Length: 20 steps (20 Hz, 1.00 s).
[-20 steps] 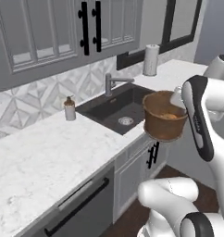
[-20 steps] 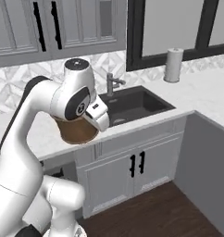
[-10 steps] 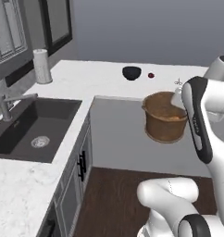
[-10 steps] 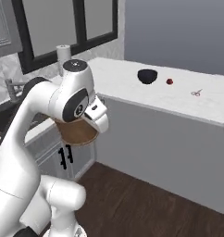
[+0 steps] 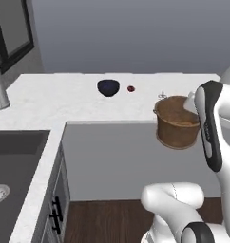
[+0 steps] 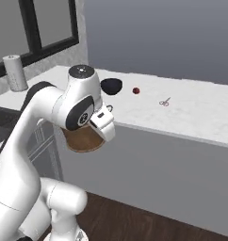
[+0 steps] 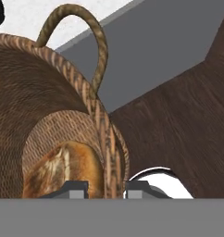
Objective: Open the cabinet, pick up the bread from the cabinet and place it in the basket. Then move the basket to the dining counter.
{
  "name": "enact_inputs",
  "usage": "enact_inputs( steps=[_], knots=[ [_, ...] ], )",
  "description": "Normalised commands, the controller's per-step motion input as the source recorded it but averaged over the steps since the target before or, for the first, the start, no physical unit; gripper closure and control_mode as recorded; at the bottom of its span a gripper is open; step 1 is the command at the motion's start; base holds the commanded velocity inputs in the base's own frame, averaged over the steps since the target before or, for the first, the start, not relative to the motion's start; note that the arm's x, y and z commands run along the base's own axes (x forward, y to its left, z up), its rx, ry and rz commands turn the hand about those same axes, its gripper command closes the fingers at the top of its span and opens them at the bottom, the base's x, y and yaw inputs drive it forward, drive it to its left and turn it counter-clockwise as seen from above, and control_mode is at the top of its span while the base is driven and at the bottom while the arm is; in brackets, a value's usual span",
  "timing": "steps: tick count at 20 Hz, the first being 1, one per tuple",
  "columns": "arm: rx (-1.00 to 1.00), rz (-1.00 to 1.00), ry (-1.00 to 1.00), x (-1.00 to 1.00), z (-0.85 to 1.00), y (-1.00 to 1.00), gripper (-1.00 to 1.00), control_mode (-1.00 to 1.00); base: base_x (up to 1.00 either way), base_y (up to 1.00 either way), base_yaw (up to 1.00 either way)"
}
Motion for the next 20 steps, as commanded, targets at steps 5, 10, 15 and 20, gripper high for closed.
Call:
enact_inputs(
  steps=[5,10,15,20],
  knots=[
    [0.0,0.0,0.0,0.0,0.0,0.0,1.0,1.0,1.0,-0.59,-0.01],
    [0.0,0.0,0.0,0.0,0.0,0.0,1.0,1.0,0.85,-0.07,-0.15],
    [0.0,0.0,0.0,0.0,0.0,0.0,1.0,1.0,0.35,0.0,-0.18],
    [0.0,0.0,0.0,0.0,0.0,0.0,1.0,1.0,0.57,-0.01,-0.12]
  ],
)
